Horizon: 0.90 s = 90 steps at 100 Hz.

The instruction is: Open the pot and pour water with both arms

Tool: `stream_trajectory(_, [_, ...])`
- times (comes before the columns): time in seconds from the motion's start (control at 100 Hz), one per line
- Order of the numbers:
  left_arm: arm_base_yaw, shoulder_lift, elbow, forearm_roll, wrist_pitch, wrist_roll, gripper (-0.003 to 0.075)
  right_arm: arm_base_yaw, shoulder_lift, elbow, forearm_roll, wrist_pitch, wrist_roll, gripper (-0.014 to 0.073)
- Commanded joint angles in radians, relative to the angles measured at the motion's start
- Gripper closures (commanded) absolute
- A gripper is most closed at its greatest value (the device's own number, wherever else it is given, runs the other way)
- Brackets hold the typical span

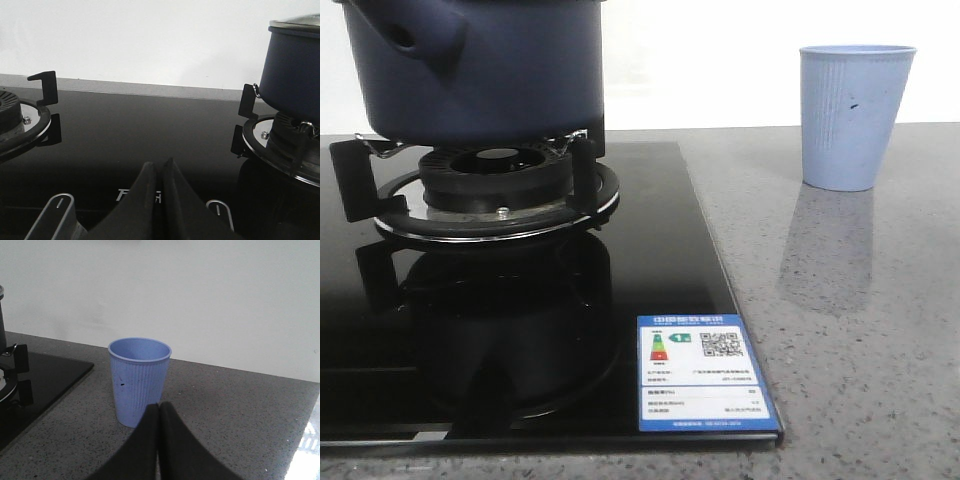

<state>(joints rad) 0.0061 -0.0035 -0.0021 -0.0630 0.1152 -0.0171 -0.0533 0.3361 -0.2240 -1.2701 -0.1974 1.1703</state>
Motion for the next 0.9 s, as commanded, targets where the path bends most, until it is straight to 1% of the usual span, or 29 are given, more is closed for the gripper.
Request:
stream_trajectory(0.0, [0.002, -0.025, 0.015, -0.009, -0.068, 0.003, 0.0736, 0.002, 0.005, -0.028, 0.009, -0.018, -0.001, 0.0644])
stream_trajectory(0.29, [0.002, -0.025, 0.015, -0.009, -0.068, 0.003, 0.0736, 0.002, 0.005, -0.028, 0.009, -0.013, -0.001, 0.0644])
stream_trajectory(0.45, [0.002, -0.025, 0.015, -0.009, -0.068, 0.003, 0.0736, 0.002, 0.005, -0.028, 0.009, 0.053, -0.001, 0.0644])
stream_trajectory(0.54, [0.002, -0.025, 0.015, -0.009, -0.068, 0.003, 0.0736, 0.002, 0.005, -0.028, 0.011, 0.06, -0.001, 0.0644])
stream_trajectory(0.59, [0.002, -0.025, 0.015, -0.009, -0.068, 0.003, 0.0736, 0.002, 0.005, -0.026, 0.04, 0.05, -0.001, 0.0644])
stream_trajectory(0.64, [0.002, -0.025, 0.015, -0.009, -0.068, 0.003, 0.0736, 0.002, 0.005, -0.024, 0.104, 0.061, -0.01, 0.0644])
stream_trajectory(0.68, [0.002, -0.025, 0.015, -0.009, -0.068, 0.003, 0.0736, 0.002, 0.008, -0.021, 0.212, 0.075, -0.082, 0.0644])
stream_trajectory(0.69, [0.002, -0.025, 0.015, -0.009, -0.068, 0.003, 0.0736, 0.002, 0.011, -0.018, 0.263, 0.081, -0.103, 0.0644])
stream_trajectory(0.71, [0.002, -0.025, 0.015, -0.009, -0.068, 0.003, 0.0736, 0.002, 0.014, -0.017, 0.317, 0.089, -0.18, 0.0644])
stream_trajectory(0.72, [0.002, -0.025, 0.015, -0.009, -0.068, 0.003, 0.0736, 0.002, 0.016, -0.014, 0.376, 0.091, -0.242, 0.0644])
stream_trajectory(0.73, [0.002, -0.025, 0.015, -0.009, -0.068, 0.003, 0.0736, 0.002, 0.016, -0.015, 0.406, 0.093, -0.276, 0.0644])
stream_trajectory(0.74, [0.002, -0.025, 0.015, -0.009, -0.068, 0.003, 0.0736, 0.002, 0.019, -0.012, 0.468, 0.093, -0.347, 0.0644])
stream_trajectory(0.75, [0.002, -0.025, 0.015, -0.009, -0.068, 0.003, 0.0736, 0.002, 0.022, -0.01, 0.5, 0.093, -0.383, 0.0644])
stream_trajectory(0.76, [0.002, -0.025, 0.015, -0.009, -0.068, 0.003, 0.0736, 0.002, 0.024, -0.007, 0.559, 0.093, -0.42, 0.0644])
stream_trajectory(0.77, [0.002, -0.025, 0.015, -0.009, -0.068, 0.003, 0.0736, 0.002, 0.024, -0.007, 0.587, 0.091, -0.494, 0.0644])
stream_trajectory(0.78, [0.002, -0.025, 0.015, -0.009, -0.068, 0.003, 0.0736, 0.002, 0.027, -0.004, 0.615, 0.089, -0.53, 0.0644])
stream_trajectory(0.79, [0.002, -0.025, 0.015, -0.009, -0.068, 0.003, 0.0736, 0.004, 0.027, -0.001, 0.671, 0.086, -0.6, 0.0644])
stream_trajectory(0.8, [0.002, -0.025, 0.015, -0.009, -0.068, 0.003, 0.0736, 0.004, 0.027, 0.0, 0.698, 0.086, -0.635, 0.0644])
stream_trajectory(0.81, [0.002, -0.025, 0.015, -0.009, -0.068, 0.003, 0.0736, 0.004, 0.027, 0.002, 0.751, 0.086, -0.699, 0.0644])
stream_trajectory(0.83, [0.002, -0.025, 0.015, -0.009, -0.068, 0.003, 0.0736, 0.004, 0.027, 0.008, 0.827, 0.086, -0.758, 0.0644])
stream_trajectory(0.84, [0.002, -0.025, 0.015, -0.009, -0.068, 0.003, 0.0736, 0.004, 0.027, 0.007, 0.851, 0.086, -0.811, 0.0644])
stream_trajectory(0.85, [0.002, -0.025, 0.015, -0.009, -0.068, 0.003, 0.0736, 0.004, 0.027, 0.01, 0.875, 0.086, -0.835, 0.0644])
stream_trajectory(0.86, [0.002, -0.025, 0.015, -0.009, -0.068, 0.003, 0.0736, 0.004, 0.027, 0.013, 0.923, 0.086, -0.882, 0.0644])
stream_trajectory(0.89, [0.002, -0.025, 0.015, -0.009, -0.068, 0.003, 0.0736, 0.004, 0.027, 0.019, 1.012, 0.088, -0.968, 0.0644])
